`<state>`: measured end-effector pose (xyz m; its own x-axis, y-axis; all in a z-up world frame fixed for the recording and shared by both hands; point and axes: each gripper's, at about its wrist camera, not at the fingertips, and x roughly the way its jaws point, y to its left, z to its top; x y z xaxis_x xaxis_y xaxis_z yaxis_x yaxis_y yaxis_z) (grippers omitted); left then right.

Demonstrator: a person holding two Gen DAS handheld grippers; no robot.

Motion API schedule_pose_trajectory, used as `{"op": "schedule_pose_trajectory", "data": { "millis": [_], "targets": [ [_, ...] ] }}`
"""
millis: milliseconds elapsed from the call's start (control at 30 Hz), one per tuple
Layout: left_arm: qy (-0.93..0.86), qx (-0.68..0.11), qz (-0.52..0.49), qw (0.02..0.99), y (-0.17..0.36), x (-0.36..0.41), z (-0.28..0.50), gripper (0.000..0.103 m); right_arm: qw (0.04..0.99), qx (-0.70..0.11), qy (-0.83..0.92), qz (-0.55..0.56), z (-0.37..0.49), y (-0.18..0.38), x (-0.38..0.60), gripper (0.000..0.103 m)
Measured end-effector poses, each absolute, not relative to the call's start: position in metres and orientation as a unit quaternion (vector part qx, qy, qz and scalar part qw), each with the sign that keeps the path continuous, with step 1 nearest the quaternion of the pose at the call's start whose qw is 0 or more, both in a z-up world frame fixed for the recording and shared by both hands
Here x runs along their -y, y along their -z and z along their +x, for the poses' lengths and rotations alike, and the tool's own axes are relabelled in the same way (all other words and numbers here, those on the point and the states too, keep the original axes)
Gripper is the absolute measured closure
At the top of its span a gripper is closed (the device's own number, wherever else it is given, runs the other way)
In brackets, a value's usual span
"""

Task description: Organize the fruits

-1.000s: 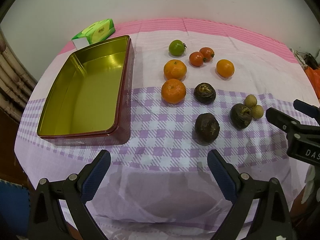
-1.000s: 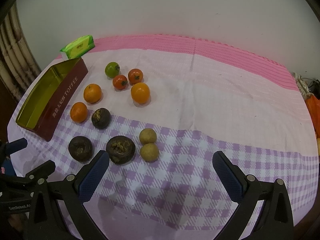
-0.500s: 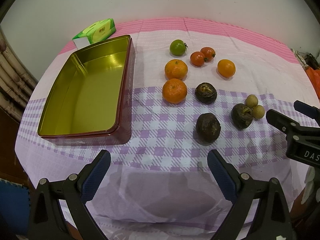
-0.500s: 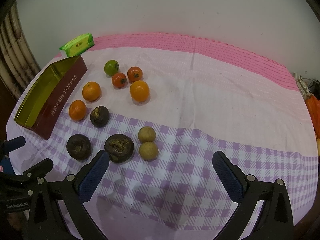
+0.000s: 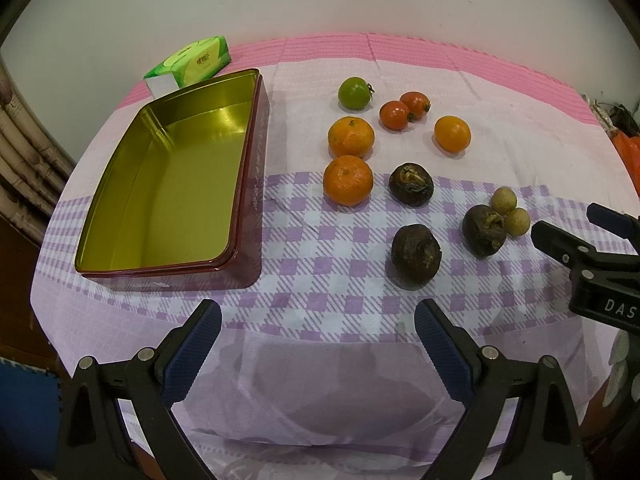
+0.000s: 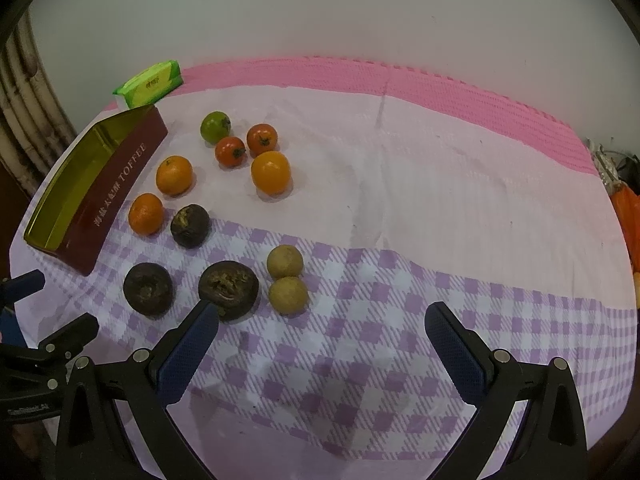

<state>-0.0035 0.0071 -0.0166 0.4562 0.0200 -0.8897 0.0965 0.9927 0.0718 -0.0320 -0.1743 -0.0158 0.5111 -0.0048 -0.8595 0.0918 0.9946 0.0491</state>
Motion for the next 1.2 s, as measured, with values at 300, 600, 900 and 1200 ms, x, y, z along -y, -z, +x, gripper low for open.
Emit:
{"op": "schedule_pose_trajectory", "data": {
  "millis": [300,600,900,1200],
  "targets": [
    [0.025,-0.523,0.057,0.850,0.018,-0.003,-0.002,0.007,0.860,-0.508,0.042,0.037,-0.029,0.022,0.184,0.001],
    [0.043,-0.527,0.053,0.847,0.018,0.004,0.006,0.008,0.843,-0.535,0.050,0.038,-0.025,0.035,0.193,0.001],
    [0.085,-0.541,0.064,0.834,0.026,0.021,0.020,0.025,0.840,-0.540,0.041,0.030,-0.026,0.039,0.186,0.001],
    [0.120,-0.551,0.058,0.824,0.034,0.037,0.040,0.044,0.838,-0.543,0.038,0.035,-0.023,0.044,0.187,0.001]
  ]
}}
